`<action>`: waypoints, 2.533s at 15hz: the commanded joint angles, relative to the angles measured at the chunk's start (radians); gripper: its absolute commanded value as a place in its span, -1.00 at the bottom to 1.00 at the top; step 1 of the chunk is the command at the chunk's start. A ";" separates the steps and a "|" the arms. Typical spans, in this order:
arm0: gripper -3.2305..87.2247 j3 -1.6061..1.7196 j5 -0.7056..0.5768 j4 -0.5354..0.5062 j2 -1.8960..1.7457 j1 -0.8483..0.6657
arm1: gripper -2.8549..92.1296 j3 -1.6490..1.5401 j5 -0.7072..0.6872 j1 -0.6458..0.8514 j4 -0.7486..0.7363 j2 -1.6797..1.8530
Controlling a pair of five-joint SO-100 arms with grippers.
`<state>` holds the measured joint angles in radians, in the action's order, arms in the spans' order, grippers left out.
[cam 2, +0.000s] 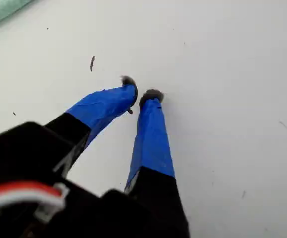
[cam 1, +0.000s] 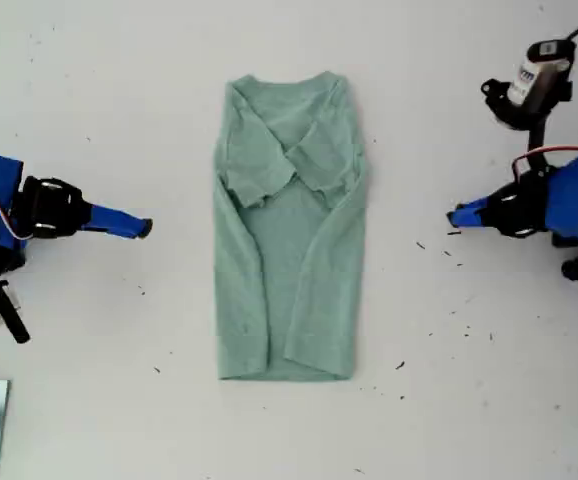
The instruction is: Fold t shirt
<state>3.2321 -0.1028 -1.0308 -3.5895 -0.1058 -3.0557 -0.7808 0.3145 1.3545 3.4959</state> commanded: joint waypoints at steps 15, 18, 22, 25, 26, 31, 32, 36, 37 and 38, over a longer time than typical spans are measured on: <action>-0.64 -0.003 0.242 -0.018 -0.012 -0.118 | -0.82 -0.035 0.316 0.052 0.011 0.009; -0.93 -0.040 0.135 -0.011 -0.014 -0.120 | -0.78 -0.018 0.910 0.018 0.041 0.011; -0.93 -0.086 0.186 0.002 -0.011 0.031 | -0.89 0.101 0.746 -0.078 0.094 0.011; -0.94 -0.385 0.299 -0.023 0.351 0.124 | -0.89 0.526 0.733 -0.193 0.109 -0.500; -0.94 -0.543 0.367 -0.044 0.541 0.181 | -0.89 0.739 0.739 -0.250 0.149 -0.723; -0.93 -1.669 0.525 -0.540 1.436 0.468 | -0.89 1.660 0.822 -0.526 0.390 -1.439; -0.93 -1.712 0.485 -0.525 1.476 0.468 | -0.89 1.718 0.822 -0.543 0.390 -1.494; -0.53 -1.560 0.328 -0.399 1.362 0.457 | -0.30 1.743 0.802 -0.577 0.364 -1.516; -0.42 -1.540 0.330 -0.400 1.348 0.459 | -0.21 1.747 0.792 -0.581 0.360 -1.528; -0.39 -1.526 0.328 -0.403 1.364 0.460 | -0.19 1.764 0.795 -0.583 0.362 -1.554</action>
<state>1.7073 0.2316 -1.4511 -2.1967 0.3497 -1.3606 0.0230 -0.2546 1.7273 1.9497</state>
